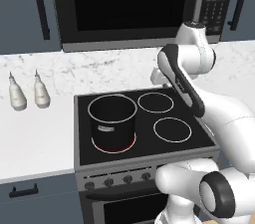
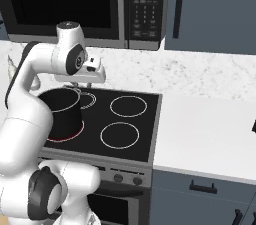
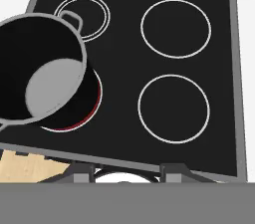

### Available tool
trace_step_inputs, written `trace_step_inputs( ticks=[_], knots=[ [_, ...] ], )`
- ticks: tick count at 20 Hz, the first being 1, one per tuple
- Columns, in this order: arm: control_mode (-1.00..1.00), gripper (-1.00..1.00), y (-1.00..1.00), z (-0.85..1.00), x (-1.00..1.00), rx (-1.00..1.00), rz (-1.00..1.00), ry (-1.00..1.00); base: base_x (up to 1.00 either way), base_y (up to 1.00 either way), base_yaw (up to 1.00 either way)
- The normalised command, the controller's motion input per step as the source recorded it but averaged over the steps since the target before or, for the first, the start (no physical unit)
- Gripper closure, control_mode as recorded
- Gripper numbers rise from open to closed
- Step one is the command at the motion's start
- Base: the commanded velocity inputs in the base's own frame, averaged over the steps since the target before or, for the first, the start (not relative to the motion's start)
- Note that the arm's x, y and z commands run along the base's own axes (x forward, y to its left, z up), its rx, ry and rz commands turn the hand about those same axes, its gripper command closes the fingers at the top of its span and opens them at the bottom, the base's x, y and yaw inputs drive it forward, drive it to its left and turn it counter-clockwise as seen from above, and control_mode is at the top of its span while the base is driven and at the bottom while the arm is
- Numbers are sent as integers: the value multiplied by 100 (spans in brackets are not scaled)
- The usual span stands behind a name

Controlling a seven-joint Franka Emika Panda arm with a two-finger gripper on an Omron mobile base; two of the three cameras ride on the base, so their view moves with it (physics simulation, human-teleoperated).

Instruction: Turn off the front left burner of the stove.

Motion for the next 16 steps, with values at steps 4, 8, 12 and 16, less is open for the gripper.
trace_step_inputs(
  ticks=[4,8,12,16],
  knots=[
    [-100,-100,31,-18,0,-8,0,-1,0,0,0],
    [-100,-100,78,-33,-16,-14,0,-13,0,0,0],
    [-100,-100,79,-24,-27,-10,0,-15,0,0,0],
    [-100,-100,66,-25,-28,-9,0,-7,0,0,0]
  ],
)
